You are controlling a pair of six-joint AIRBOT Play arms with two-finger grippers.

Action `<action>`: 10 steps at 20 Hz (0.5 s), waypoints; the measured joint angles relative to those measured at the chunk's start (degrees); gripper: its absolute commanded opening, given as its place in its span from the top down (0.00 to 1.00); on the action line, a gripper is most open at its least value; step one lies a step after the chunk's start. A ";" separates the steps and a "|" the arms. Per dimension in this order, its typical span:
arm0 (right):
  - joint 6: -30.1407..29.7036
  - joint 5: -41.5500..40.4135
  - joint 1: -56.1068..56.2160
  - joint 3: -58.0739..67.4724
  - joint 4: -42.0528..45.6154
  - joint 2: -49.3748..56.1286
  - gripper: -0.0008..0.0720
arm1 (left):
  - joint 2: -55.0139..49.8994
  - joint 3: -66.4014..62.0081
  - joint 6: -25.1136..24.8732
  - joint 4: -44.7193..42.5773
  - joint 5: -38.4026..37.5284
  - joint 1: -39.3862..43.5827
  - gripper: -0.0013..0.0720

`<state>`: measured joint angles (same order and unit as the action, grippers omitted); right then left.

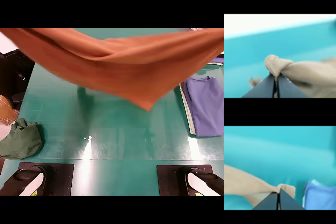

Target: Fold the shirts.

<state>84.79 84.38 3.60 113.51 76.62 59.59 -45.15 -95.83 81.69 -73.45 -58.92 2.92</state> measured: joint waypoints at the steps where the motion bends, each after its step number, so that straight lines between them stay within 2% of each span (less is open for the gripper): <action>1: -0.02 -0.11 -0.92 1.44 0.00 -1.09 0.97 | 1.14 -2.08 0.55 -0.09 -0.63 0.00 0.95; 6: -0.13 -0.22 -8.37 3.98 -0.11 -5.29 0.97 | 3.48 -10.38 1.97 1.03 -3.50 0.00 0.95; 10: -0.96 -0.26 -10.51 4.26 -2.78 -2.25 0.97 | 0.85 -9.27 2.32 1.46 -9.09 0.00 0.95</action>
<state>83.83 84.12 -6.92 117.78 73.84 57.34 -44.29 -105.10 84.01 -71.99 -68.01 2.92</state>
